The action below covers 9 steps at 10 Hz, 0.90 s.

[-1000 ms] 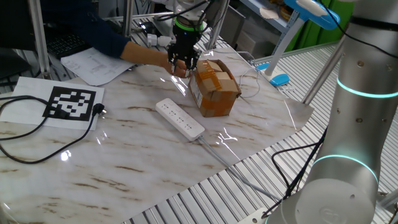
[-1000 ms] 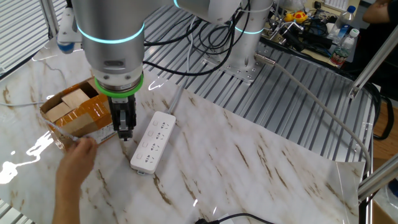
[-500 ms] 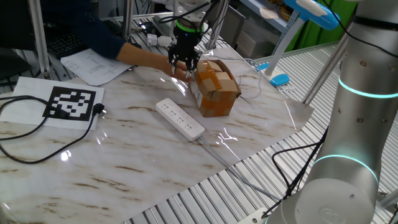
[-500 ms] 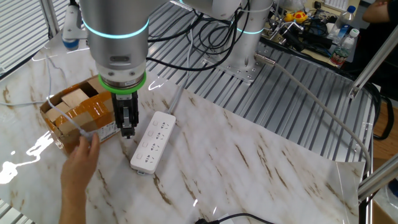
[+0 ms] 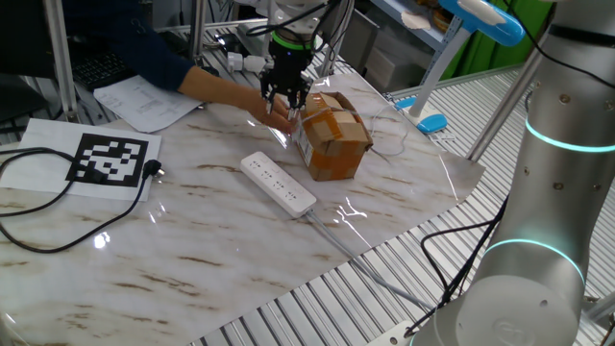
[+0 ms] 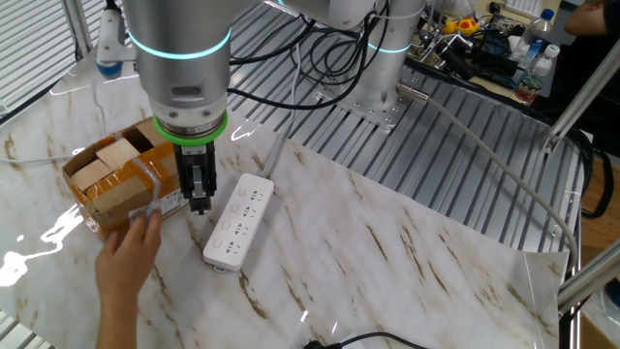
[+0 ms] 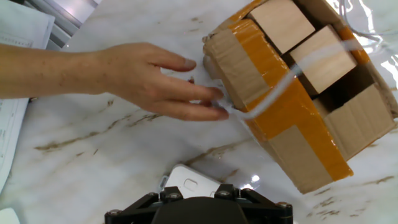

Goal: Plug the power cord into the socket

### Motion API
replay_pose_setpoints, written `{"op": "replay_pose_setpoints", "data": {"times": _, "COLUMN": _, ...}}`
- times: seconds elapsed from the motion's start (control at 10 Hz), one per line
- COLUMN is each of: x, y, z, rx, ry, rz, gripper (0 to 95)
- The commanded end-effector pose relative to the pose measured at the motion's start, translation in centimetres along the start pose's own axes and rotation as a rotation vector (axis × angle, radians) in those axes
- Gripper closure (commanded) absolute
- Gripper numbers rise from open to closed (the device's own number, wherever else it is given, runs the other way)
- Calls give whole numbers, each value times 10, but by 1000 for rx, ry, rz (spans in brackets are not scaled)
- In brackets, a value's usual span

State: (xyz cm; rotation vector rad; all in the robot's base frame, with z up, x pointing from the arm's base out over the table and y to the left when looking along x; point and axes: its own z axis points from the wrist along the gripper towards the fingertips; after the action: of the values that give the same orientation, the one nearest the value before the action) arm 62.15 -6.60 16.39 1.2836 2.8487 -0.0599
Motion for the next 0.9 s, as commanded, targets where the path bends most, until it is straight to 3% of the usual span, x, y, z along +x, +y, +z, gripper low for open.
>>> {"op": "replay_pose_setpoints", "data": {"times": 0.1, "x": -1, "y": 1, "z": 0, "rx": 3, "ry": 0, "rz": 0, "gripper": 570}}
{"op": "replay_pose_setpoints", "data": {"times": 0.5, "x": 1, "y": 0, "z": 1, "rx": 9, "ry": -1, "rz": 6, "gripper": 570}}
{"op": "replay_pose_setpoints", "data": {"times": 0.9, "x": 1, "y": 0, "z": 1, "rx": 20, "ry": 6, "rz": 62, "gripper": 570}}
